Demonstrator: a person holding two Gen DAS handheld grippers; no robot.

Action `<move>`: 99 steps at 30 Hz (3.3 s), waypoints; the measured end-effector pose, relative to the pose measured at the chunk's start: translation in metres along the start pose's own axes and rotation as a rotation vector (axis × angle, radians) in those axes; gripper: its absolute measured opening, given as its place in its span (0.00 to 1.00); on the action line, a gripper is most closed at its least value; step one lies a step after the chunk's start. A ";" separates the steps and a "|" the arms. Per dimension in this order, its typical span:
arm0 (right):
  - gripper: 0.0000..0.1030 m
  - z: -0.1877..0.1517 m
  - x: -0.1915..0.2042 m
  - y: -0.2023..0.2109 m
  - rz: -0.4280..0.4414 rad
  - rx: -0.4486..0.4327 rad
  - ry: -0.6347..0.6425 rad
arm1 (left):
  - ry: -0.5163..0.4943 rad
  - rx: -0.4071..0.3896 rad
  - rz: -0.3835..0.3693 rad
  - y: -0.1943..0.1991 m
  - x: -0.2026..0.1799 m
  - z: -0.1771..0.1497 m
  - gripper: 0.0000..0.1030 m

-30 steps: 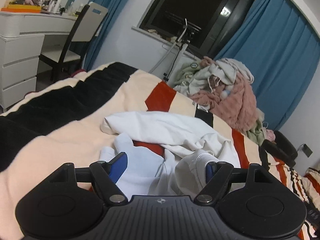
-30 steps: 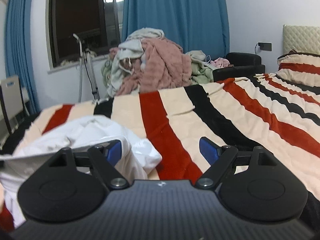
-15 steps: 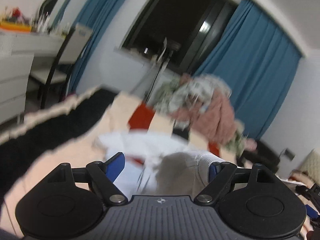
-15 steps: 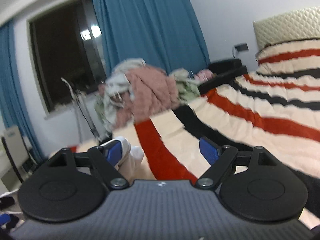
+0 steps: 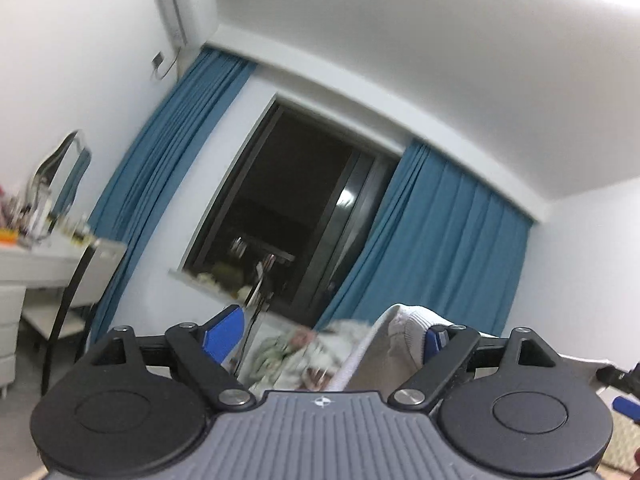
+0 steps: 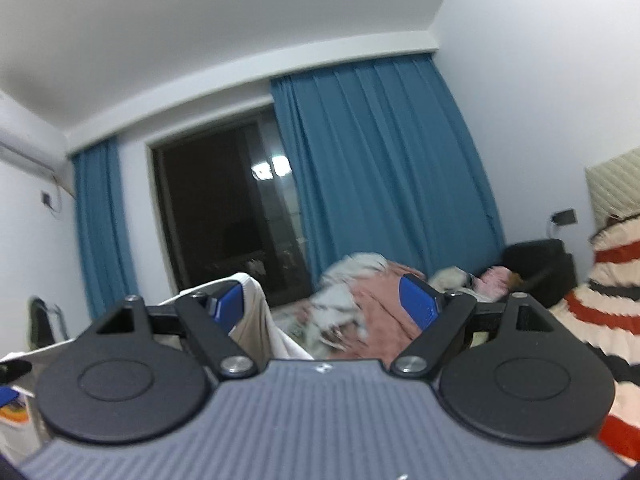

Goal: Fold clothes

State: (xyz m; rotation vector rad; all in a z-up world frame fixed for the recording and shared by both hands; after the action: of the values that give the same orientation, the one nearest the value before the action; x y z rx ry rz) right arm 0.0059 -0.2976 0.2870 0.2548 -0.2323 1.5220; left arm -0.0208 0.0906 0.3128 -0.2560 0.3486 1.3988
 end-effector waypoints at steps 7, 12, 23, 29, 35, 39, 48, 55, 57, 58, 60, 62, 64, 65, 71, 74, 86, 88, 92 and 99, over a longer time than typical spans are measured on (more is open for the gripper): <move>0.81 0.112 0.038 0.024 0.024 -0.158 0.087 | -0.082 -0.107 -0.008 0.027 -0.063 0.109 0.91; 0.83 0.158 0.047 0.002 -0.038 -0.226 0.142 | -0.098 -0.104 0.001 0.002 -0.097 0.140 0.91; 0.84 0.066 0.003 -0.180 -0.161 -0.047 0.154 | -0.137 0.139 0.118 -0.232 -0.041 0.014 0.92; 0.83 -0.050 -0.031 -0.345 -0.190 0.169 0.146 | -0.090 0.275 0.226 -0.407 0.025 -0.092 0.92; 0.82 -0.175 -0.082 -0.529 -0.253 0.382 0.132 | -0.081 0.504 0.304 -0.607 0.120 -0.225 0.92; 0.82 -0.287 -0.105 -0.613 -0.189 0.640 0.180 | -0.040 0.763 0.360 -0.693 0.186 -0.333 0.88; 0.84 -0.409 -0.103 -0.677 -0.045 1.145 0.331 | -0.271 1.223 0.278 -0.730 0.203 -0.415 0.95; 0.82 -0.367 -0.063 -0.652 0.024 1.100 0.283 | -0.247 1.087 0.154 -0.705 0.167 -0.348 0.98; 0.82 -0.352 -0.054 -0.629 0.013 1.016 0.252 | -0.227 1.030 0.143 -0.678 0.154 -0.330 0.98; 0.82 -0.345 -0.048 -0.616 0.019 0.981 0.243 | -0.222 1.002 0.142 -0.659 0.146 -0.323 0.98; 0.82 -0.329 -0.036 -0.581 0.029 0.909 0.216 | -0.210 0.941 0.140 -0.620 0.126 -0.310 0.98; 0.82 -0.315 -0.027 -0.538 0.035 0.846 0.191 | -0.192 0.891 0.146 -0.571 0.115 -0.301 0.98; 0.82 -0.301 -0.021 -0.490 0.041 0.789 0.170 | -0.178 0.849 0.149 -0.517 0.110 -0.297 0.98; 0.82 -0.295 -0.018 -0.466 0.044 0.761 0.159 | -0.181 0.822 0.146 -0.489 0.106 -0.296 0.98; 0.82 -0.268 -0.009 -0.309 0.057 0.615 0.112 | -0.173 0.706 0.143 -0.337 0.087 -0.298 0.98; 0.82 -0.268 -0.007 -0.250 0.067 0.605 0.118 | -0.151 0.679 0.136 -0.282 0.079 -0.300 0.98; 0.82 -0.299 -0.033 -0.163 0.062 0.488 0.097 | -0.298 0.529 0.129 -0.203 0.071 -0.321 0.99; 0.82 -0.303 -0.034 -0.163 0.068 0.482 0.097 | -0.334 0.530 0.127 -0.206 0.073 -0.331 0.99; 0.82 -0.307 -0.036 -0.168 0.062 0.474 0.087 | -0.394 0.529 0.129 -0.217 0.074 -0.342 0.99; 0.82 -0.318 -0.040 -0.177 0.033 0.477 0.106 | -0.294 0.569 0.142 -0.235 0.102 -0.356 0.99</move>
State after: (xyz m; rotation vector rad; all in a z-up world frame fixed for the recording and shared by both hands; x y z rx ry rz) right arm 0.1780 -0.2442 -0.0311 0.5474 0.2166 1.6039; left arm 0.1940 0.0127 -0.0615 0.4439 0.5093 1.3927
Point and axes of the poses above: each gripper's, at about its wrist camera, not at the fingertips, and y roughly against the way its jaws point, x to its left, z to its top, the point moved 9 cm from there along -y, roughly the way its jaws point, and after that the axes turned 11 degrees about x, right-handed, at the moved point
